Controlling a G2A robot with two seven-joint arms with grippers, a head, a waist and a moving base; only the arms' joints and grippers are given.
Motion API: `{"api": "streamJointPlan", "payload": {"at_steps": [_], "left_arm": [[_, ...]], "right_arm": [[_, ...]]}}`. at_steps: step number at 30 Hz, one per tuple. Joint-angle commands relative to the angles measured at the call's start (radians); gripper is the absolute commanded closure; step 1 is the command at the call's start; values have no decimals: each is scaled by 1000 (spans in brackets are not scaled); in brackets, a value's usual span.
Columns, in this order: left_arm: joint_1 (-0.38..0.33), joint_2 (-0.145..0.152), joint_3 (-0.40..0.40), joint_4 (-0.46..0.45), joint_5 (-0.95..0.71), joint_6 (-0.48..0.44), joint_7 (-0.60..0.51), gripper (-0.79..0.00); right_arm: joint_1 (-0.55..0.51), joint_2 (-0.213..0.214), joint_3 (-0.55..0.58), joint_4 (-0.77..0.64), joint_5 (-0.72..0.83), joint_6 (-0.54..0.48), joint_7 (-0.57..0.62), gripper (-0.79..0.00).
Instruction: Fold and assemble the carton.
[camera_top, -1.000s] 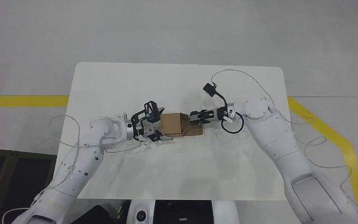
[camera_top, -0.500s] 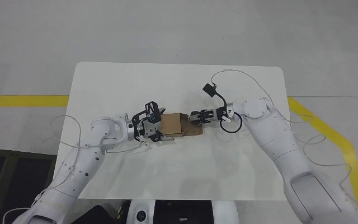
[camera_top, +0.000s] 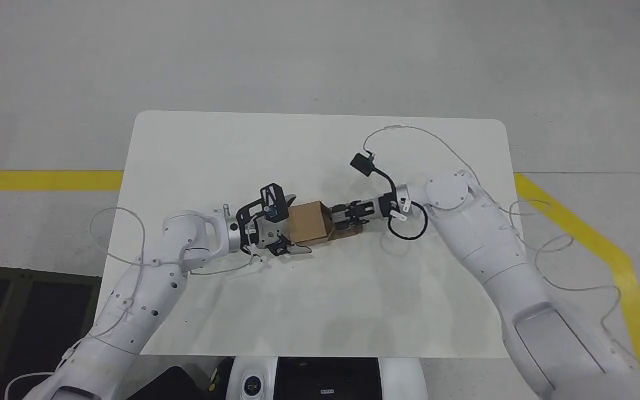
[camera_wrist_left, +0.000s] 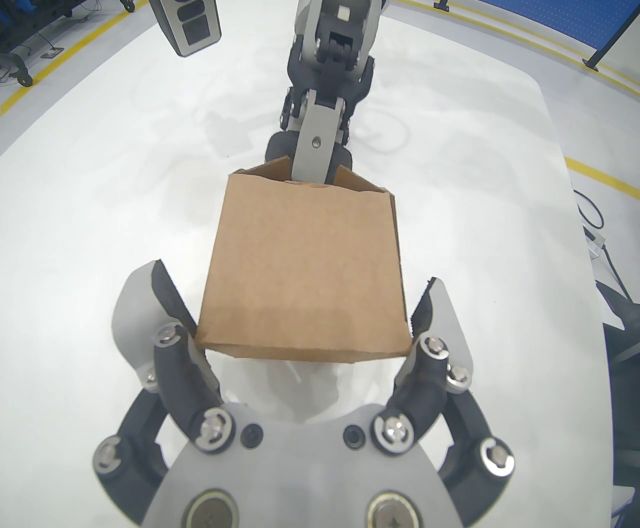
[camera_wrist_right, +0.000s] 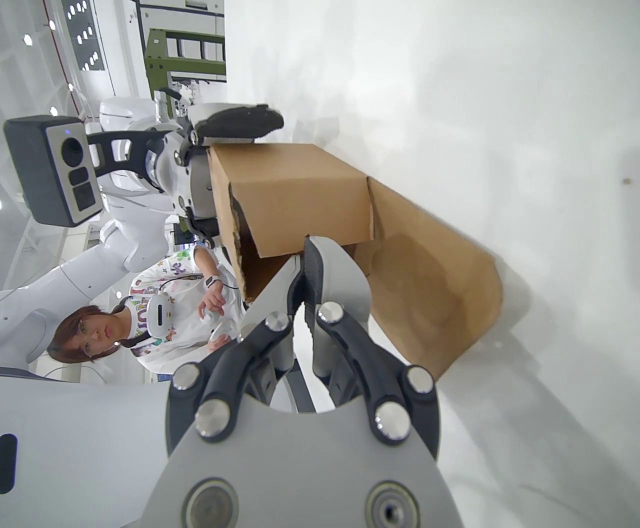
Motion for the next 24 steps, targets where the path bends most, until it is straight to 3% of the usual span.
{"api": "streamJointPlan", "payload": {"at_steps": [1,24], "left_arm": [[0,0,0,0,-2,0,1,-785],[8,1,-6,-9,1,-2,0,-785]], "right_arm": [[-1,-2,-5,4,2,-2,0,0],[-28,-44,-59,-20,74,44,-52,0]]}}
